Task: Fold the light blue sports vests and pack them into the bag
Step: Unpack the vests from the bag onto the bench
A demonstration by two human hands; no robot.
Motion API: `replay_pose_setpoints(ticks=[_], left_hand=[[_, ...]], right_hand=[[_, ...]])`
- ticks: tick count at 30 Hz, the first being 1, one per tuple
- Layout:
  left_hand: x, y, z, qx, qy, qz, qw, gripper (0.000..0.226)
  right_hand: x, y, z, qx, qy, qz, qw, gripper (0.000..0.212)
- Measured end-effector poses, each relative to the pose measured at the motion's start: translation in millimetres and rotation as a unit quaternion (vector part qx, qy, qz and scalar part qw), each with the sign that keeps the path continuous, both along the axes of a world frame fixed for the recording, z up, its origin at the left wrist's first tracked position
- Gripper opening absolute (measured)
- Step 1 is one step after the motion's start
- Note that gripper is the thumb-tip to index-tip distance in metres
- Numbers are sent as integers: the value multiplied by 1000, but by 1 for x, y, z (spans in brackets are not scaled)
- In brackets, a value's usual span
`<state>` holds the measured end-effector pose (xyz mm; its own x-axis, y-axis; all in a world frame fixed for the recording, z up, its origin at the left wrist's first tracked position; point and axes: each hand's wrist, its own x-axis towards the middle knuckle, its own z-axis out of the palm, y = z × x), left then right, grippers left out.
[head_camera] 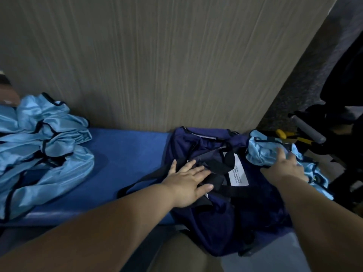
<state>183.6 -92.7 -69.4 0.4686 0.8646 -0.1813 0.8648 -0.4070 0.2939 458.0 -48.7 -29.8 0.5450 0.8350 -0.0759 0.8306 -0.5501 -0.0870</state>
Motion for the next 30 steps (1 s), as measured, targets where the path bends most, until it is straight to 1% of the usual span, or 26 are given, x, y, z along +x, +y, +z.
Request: replay_pose_setpoints(ticks=[2, 4, 6, 9, 11, 13, 16, 18, 20, 21, 22, 23, 24, 25, 27, 28, 29, 30], left_hand=[[-1, -1, -1, -4, 0, 1, 1000, 61], [-1, 0, -2, -7, -5, 2, 1000, 62], [-1, 0, -2, -11, -10, 7, 1000, 63], [-2, -2, 0, -18, -31, 15, 999, 63], [-3, -1, 3, -32, -76, 28, 996, 62], [-2, 1, 7, -41, -141, 54, 988, 60], [0, 1, 14, -62, -261, 105, 958, 57], [2, 0, 20, -95, -362, 133, 918, 57], [2, 0, 27, -117, -451, 169, 869, 66], [3, 3, 27, -118, -481, 189, 848, 72], [3, 7, 25, -124, -509, 209, 826, 73], [3, 9, 27, -136, -543, 229, 797, 73], [3, 10, 30, -157, -578, 251, 760, 73], [1, 10, 34, -182, -622, 268, 713, 76], [-8, 12, 44, -230, -708, 291, 602, 70], [-15, 10, 50, -250, -732, 303, 557, 64], [-22, 9, 56, -264, -750, 314, 519, 56], [-28, 9, 58, -259, -762, 324, 498, 46]], right_hand=[[5, -4, -7, 20, 16, -6, 1000, 74], [8, -4, -12, 61, 3, -6, 998, 56], [5, -3, -12, 84, 0, 0, 996, 45], [-4, -3, -8, 110, 15, 25, 994, 50], [-17, -4, -6, 153, 49, 37, 986, 53], [-38, -6, -4, 203, 88, 66, 973, 47], [-76, -11, -3, 251, 132, 128, 950, 36], [-97, -13, -4, 275, 153, 159, 936, 32], [-114, -17, -4, 290, 178, 198, 919, 38], [-123, -20, -2, 297, 191, 220, 909, 42], [-131, -24, -1, 307, 204, 244, 897, 45], [-140, -28, 1, 323, 216, 274, 880, 46], [-149, -33, 4, 337, 228, 307, 860, 48], [-158, -38, 6, 346, 242, 341, 840, 49], [-176, -44, 8, 346, 270, 403, 803, 46], [-183, -47, 10, 339, 285, 428, 788, 44], [-188, -50, 11, 328, 299, 449, 775, 42], [-191, -51, 12, 320, 307, 468, 764, 41]])
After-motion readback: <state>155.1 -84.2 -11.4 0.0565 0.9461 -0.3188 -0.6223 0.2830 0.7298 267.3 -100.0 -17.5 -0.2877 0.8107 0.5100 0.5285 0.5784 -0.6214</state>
